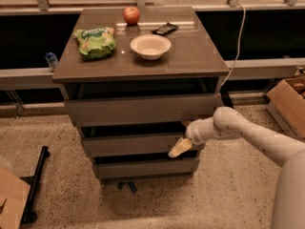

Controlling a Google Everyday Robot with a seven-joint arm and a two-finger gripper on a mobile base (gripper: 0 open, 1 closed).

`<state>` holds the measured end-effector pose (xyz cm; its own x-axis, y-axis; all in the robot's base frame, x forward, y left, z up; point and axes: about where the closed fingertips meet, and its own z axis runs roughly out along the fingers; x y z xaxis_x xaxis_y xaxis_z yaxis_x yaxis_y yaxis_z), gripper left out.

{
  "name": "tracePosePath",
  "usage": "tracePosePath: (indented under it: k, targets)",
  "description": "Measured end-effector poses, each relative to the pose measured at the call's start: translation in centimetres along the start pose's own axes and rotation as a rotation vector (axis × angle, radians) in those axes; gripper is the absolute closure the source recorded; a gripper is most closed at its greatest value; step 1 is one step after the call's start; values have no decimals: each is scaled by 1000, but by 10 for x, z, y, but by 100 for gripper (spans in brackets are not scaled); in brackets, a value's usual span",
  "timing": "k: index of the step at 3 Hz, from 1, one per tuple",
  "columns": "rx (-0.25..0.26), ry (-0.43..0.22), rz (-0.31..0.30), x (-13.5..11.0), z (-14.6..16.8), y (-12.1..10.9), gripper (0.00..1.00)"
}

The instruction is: Open middle drawer

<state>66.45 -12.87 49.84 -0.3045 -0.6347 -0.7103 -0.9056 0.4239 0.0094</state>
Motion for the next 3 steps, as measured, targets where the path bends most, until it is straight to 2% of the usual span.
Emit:
tracePosePath:
  k: [1, 2, 3]
  targets:
    - [-9, 2, 24, 10, 25, -15, 0]
    - [-35, 28, 85, 34, 54, -24, 0]
    - [-63, 48, 137, 54, 67, -19, 14]
